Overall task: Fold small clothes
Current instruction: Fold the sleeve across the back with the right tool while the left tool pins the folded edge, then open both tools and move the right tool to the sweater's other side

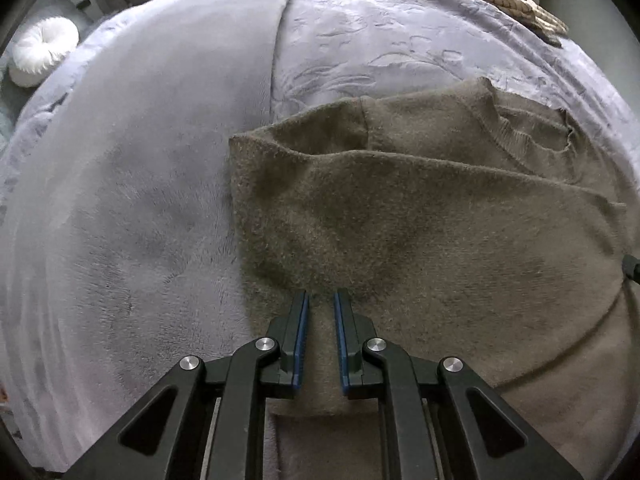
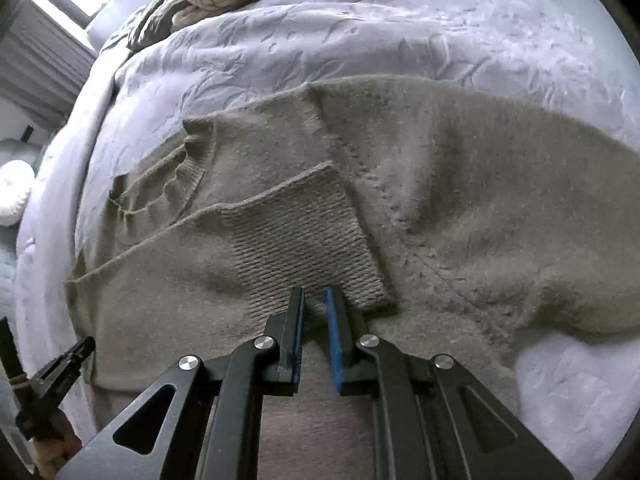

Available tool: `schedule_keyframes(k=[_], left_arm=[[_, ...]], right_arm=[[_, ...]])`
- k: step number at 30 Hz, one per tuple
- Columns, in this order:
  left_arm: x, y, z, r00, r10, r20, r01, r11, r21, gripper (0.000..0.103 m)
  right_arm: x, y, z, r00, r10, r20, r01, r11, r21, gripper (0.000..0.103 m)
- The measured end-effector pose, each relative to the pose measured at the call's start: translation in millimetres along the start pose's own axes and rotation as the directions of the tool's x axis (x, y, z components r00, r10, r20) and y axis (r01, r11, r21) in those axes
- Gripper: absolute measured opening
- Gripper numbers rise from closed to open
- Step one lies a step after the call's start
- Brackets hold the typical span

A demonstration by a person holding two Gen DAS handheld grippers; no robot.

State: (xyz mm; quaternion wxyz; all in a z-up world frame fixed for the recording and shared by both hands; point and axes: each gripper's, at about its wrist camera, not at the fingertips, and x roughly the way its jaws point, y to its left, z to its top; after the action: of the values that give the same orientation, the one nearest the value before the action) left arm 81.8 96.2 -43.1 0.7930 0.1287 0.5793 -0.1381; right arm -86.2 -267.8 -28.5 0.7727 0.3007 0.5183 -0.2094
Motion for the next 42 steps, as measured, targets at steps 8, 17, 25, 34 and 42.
schedule_keyframes(k=[8, 17, 25, 34, 42], left_arm=[[1, 1, 5, 1.0, -0.018, -0.015, 0.017, 1.0, -0.019, 0.014], [4, 2, 9, 1.0, -0.003, -0.017, 0.003, 1.0, -0.018, 0.014], [4, -5, 5, 1.0, 0.004, -0.019, -0.004, 1.0, -0.027, 0.014], [2, -19, 13, 0.994, 0.103, -0.022, -0.104, 0.994, -0.034, 0.101], [-14, -40, 12, 0.993, 0.116, -0.018, -0.117, 0.993, -0.019, 0.102]], right_arm=[[-11, -3, -5, 0.999, -0.008, -0.036, 0.008, 1.0, 0.012, 0.016], [-14, 2, -22, 0.997, 0.033, -0.07, -0.032, 0.999, 0.022, 0.023], [-17, 7, -30, 0.996, 0.054, -0.071, -0.053, 0.998, 0.022, 0.041], [-25, 3, -34, 0.995, 0.079, -0.067, -0.077, 0.997, 0.033, 0.045], [-32, 1, -38, 0.989, 0.127, -0.069, -0.125, 0.992, 0.033, 0.058]])
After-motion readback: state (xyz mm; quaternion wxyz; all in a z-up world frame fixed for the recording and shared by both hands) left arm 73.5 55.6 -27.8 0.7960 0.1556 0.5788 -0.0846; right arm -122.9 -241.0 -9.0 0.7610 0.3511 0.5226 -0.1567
